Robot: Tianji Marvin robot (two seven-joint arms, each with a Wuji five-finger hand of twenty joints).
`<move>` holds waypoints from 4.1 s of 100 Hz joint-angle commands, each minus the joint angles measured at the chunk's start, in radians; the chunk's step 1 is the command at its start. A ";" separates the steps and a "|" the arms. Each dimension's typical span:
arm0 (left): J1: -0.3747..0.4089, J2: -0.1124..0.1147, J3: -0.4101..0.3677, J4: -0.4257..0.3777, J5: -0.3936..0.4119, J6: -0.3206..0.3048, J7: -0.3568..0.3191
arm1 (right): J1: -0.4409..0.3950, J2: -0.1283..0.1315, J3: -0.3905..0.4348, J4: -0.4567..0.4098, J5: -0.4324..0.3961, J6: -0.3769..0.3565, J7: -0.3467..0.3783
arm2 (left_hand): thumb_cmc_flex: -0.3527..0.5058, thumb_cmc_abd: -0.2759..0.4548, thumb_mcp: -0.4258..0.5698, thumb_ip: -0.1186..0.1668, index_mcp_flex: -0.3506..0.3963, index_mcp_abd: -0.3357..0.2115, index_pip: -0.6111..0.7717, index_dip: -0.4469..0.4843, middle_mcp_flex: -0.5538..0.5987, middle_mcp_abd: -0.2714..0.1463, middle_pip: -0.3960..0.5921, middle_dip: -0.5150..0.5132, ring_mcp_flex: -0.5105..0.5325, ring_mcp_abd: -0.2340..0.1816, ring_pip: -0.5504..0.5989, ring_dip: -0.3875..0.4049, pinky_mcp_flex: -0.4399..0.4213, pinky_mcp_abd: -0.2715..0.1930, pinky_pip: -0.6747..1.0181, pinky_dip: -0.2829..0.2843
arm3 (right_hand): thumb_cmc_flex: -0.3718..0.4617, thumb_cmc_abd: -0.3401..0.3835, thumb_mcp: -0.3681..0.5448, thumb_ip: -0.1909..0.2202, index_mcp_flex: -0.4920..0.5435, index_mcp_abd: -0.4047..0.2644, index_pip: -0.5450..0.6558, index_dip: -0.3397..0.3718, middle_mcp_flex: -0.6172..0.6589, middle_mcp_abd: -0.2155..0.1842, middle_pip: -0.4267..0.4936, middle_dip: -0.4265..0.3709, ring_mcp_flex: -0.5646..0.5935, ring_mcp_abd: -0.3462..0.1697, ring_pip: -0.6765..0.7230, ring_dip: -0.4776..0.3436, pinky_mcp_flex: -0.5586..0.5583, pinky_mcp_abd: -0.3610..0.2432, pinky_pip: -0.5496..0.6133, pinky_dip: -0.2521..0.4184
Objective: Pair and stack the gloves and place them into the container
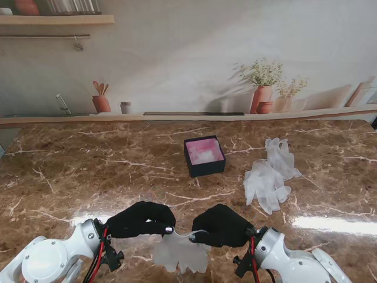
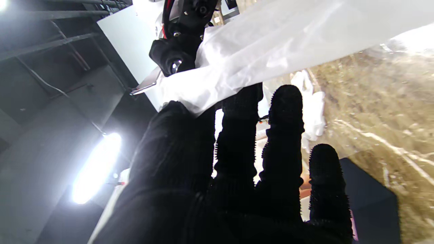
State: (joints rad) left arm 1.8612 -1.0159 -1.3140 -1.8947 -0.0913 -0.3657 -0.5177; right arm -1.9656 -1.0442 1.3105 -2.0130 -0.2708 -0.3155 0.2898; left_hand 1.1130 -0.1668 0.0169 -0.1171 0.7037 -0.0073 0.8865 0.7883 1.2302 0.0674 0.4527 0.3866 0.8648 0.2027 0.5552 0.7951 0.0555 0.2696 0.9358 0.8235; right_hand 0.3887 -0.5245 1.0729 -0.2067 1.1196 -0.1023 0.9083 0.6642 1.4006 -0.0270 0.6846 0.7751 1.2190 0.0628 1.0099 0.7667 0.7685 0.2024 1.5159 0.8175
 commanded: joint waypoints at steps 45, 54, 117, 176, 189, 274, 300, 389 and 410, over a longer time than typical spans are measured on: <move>-0.185 -0.062 0.153 0.227 0.330 0.136 0.303 | 0.349 -0.032 -0.205 0.394 -0.190 0.085 -0.150 | 0.046 0.055 -0.042 0.043 -0.076 -0.077 0.022 0.023 -0.012 -0.012 0.029 -0.006 -0.060 0.010 0.025 0.011 -0.025 -0.014 0.068 0.031 | -0.009 -0.018 -0.034 -0.029 -0.055 -0.045 -0.019 0.035 -0.024 -0.005 -0.001 0.004 -0.071 -0.048 0.032 0.017 -0.110 -0.038 -0.005 -0.027; -0.231 -0.078 0.199 0.277 0.386 0.145 0.379 | 0.409 -0.041 -0.244 0.466 -0.289 0.058 -0.233 | 0.045 0.053 -0.043 0.042 -0.079 -0.091 0.023 0.028 -0.019 -0.016 0.029 -0.005 -0.068 0.008 0.028 0.012 -0.023 -0.016 0.086 0.045 | -0.016 -0.034 -0.017 -0.042 -0.072 -0.066 -0.006 0.015 -0.035 -0.017 -0.008 0.006 -0.080 -0.058 0.020 0.012 -0.115 -0.046 -0.019 -0.028; -0.412 -0.138 0.404 0.483 0.627 0.286 0.676 | 0.648 -0.068 -0.450 0.785 -0.546 0.089 -0.548 | 0.039 0.035 -0.041 0.039 -0.068 -0.103 0.036 0.017 -0.017 -0.014 0.038 -0.005 -0.059 0.019 0.080 0.027 -0.007 -0.017 0.132 0.072 | -0.039 -0.063 0.015 -0.051 -0.077 -0.108 0.029 0.011 -0.034 -0.046 0.010 0.011 -0.073 -0.086 0.013 0.011 -0.101 -0.059 -0.031 -0.032; -0.435 -0.156 0.448 0.534 0.700 0.390 0.780 | 0.697 -0.084 -0.543 0.871 -0.629 0.237 -0.724 | -0.011 -0.026 -0.010 0.062 -0.085 -0.066 -0.032 -0.186 -0.158 0.016 0.009 -0.010 -0.163 0.021 0.034 -0.009 -0.046 -0.025 0.093 0.019 | -0.053 -0.076 -0.066 -0.026 -0.130 -0.095 -0.037 -0.075 -0.095 -0.053 -0.057 -0.041 -0.128 -0.090 -0.071 -0.028 -0.124 -0.085 -0.081 -0.058; -0.419 -0.151 0.435 0.516 0.721 0.435 0.774 | 0.662 -0.079 -0.514 0.829 -0.655 0.301 -0.723 | -0.200 -0.107 0.314 -0.012 -0.069 -0.018 -0.125 -0.325 -0.217 0.031 -0.004 -0.014 -0.207 0.024 0.004 -0.028 -0.066 -0.028 0.064 -0.008 | -0.118 -0.048 -0.131 0.072 -0.168 -0.029 -0.268 -0.029 -0.186 -0.065 -0.113 -0.090 -0.195 -0.092 -0.158 -0.070 -0.162 -0.109 -0.122 -0.075; -0.306 -0.123 0.215 0.351 0.719 0.333 0.709 | 0.412 -0.035 -0.096 0.503 -0.823 0.464 -0.540 | -0.415 0.133 -0.039 0.079 -0.207 0.036 -0.690 -0.619 -0.795 -0.030 -0.236 -0.177 -0.634 -0.128 -0.388 -0.433 -0.092 -0.260 -0.631 -0.538 | -0.104 -0.050 -0.173 0.121 -0.363 -0.006 -0.498 -0.073 -0.438 -0.056 -0.323 -0.284 -0.319 -0.079 -0.543 -0.259 -0.271 -0.107 -0.405 -0.225; -0.298 -0.122 0.198 0.331 0.712 0.264 0.712 | 0.408 -0.023 0.005 0.490 -0.875 0.501 -0.459 | -0.442 0.152 -0.042 0.080 -0.216 -0.014 -0.700 -0.603 -0.809 -0.047 -0.262 -0.193 -0.644 -0.139 -0.425 -0.444 -0.117 -0.185 -0.691 -0.456 | -0.078 -0.084 -0.103 0.106 -0.399 0.002 -0.517 -0.084 -0.497 -0.054 -0.337 -0.296 -0.358 -0.082 -0.571 -0.259 -0.303 -0.106 -0.436 -0.221; -0.311 -0.140 0.192 0.366 0.692 0.180 0.797 | 0.528 0.003 -0.048 0.691 -0.917 0.603 -0.353 | -0.422 0.145 -0.039 0.081 -0.175 -0.002 -0.699 -0.588 -0.786 -0.037 -0.271 -0.200 -0.633 -0.146 -0.441 -0.447 -0.118 -0.174 -0.713 -0.406 | -0.103 -0.140 -0.176 0.081 -0.447 0.047 -0.538 -0.107 -0.553 -0.064 -0.165 -0.146 -0.406 -0.106 -0.349 -0.099 -0.318 -0.121 -0.420 -0.151; -0.308 -0.140 0.188 0.363 0.687 0.184 0.792 | 0.555 -0.004 -0.114 0.744 -0.859 0.611 -0.389 | -0.415 0.146 -0.039 0.080 -0.164 0.002 -0.695 -0.584 -0.784 -0.036 -0.270 -0.199 -0.632 -0.146 -0.441 -0.446 -0.117 -0.174 -0.720 -0.402 | -0.152 -0.153 -0.190 0.067 -0.426 0.043 -0.526 -0.094 -0.516 -0.106 -0.017 0.058 -0.412 -0.127 -0.156 0.040 -0.316 -0.111 -0.380 -0.111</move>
State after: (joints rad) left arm 1.5490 -1.1537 -1.1260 -1.5321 0.5976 -0.1840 0.2731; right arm -1.4087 -1.0366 1.2102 -1.2881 -1.1422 0.2886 -0.1098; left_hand 0.6910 -0.0620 0.0055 -0.0644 0.5187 0.0053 0.2072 0.1960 0.4637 0.0537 0.2109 0.1970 0.2768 0.1113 0.1576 0.3621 -0.0456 0.0990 0.2498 0.4048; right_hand 0.2833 -0.6507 0.8954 -0.1222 0.6982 -0.0752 0.3892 0.5637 0.8725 -0.1063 0.6367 0.7994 0.8380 -0.0470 0.8244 0.7786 0.4517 0.0882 1.1006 0.6755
